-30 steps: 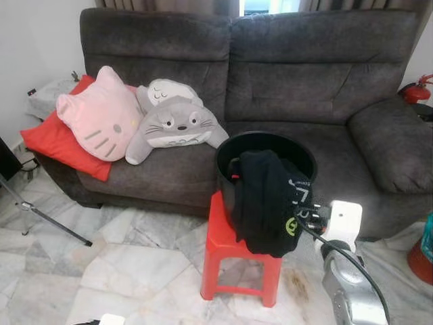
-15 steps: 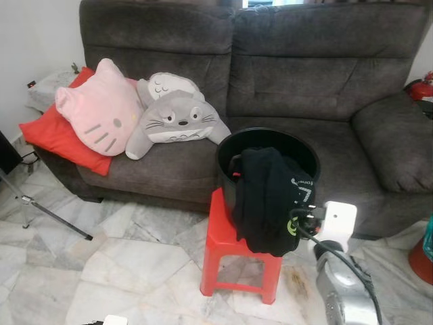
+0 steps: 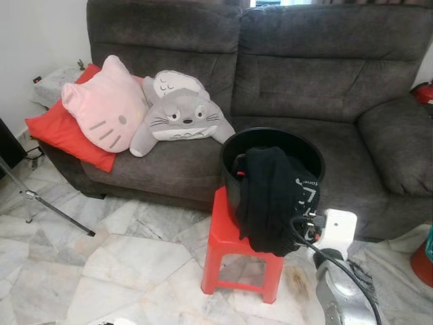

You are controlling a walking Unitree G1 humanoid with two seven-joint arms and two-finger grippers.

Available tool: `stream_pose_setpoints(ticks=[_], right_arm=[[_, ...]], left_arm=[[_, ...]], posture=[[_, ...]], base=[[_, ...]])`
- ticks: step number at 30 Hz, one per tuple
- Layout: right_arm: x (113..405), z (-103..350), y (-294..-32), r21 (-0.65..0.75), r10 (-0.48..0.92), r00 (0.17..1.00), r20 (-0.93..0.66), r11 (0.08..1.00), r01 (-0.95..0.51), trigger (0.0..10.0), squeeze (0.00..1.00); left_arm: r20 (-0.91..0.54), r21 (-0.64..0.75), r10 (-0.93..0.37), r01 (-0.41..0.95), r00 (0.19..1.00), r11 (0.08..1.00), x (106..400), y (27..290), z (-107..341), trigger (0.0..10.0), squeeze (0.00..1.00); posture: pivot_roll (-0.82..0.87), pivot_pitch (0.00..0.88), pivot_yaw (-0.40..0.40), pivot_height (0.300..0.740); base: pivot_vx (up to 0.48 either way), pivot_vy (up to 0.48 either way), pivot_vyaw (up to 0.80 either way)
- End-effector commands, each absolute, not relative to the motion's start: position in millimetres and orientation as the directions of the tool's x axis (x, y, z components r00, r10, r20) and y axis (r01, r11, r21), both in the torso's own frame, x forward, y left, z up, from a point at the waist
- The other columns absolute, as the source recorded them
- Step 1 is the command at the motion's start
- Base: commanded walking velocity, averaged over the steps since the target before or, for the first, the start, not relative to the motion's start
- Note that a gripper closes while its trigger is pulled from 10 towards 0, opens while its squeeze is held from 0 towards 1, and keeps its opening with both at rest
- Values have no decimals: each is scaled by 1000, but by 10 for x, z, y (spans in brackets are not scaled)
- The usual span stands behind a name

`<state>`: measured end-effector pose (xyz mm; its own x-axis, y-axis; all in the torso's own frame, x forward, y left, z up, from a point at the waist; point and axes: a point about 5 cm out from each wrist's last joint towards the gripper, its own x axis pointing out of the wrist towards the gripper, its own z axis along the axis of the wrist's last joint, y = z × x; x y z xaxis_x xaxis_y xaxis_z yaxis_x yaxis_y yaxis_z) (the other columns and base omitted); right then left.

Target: Hang hanger

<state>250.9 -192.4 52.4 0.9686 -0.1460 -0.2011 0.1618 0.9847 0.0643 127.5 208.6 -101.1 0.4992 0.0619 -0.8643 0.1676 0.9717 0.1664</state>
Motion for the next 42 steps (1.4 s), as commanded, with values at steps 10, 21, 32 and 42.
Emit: stream_pose_setpoints(ticks=[10, 21, 32, 42], right_arm=[[2502, 662, -1999, 39, -181, 978, -102, 982, 186, 10000, 1000], [2478, 645, -2058, 32, -199, 976, -93, 979, 202, 10000, 1000], [2364, 658, -2221, 19, -252, 965, -67, 967, 254, 10000, 1000], [2296, 601, -2226, 3, -262, 963, -57, 965, 263, 10000, 1000]], left_arm=[[-467, 252, 155, -38, 871, 967, 2043, 2270, -347, 10000, 0], [-98, 229, 77, -53, 992, 972, 2145, 2246, 250, 10000, 0], [26, 219, 11, -17, 1000, 976, 1903, 2126, 788, 10000, 0], [-39, 197, -26, 33, 999, 980, 2028, 2023, 708, 10000, 0]], posture=[[-117, 4, 22, 740], [-117, 0, 19, 740], [-124, 0, 29, 740], [-147, 0, 59, 740]], base=[[0, 0, 0], [0, 0, 0], [0, 0, 0], [0, 0, 0]])
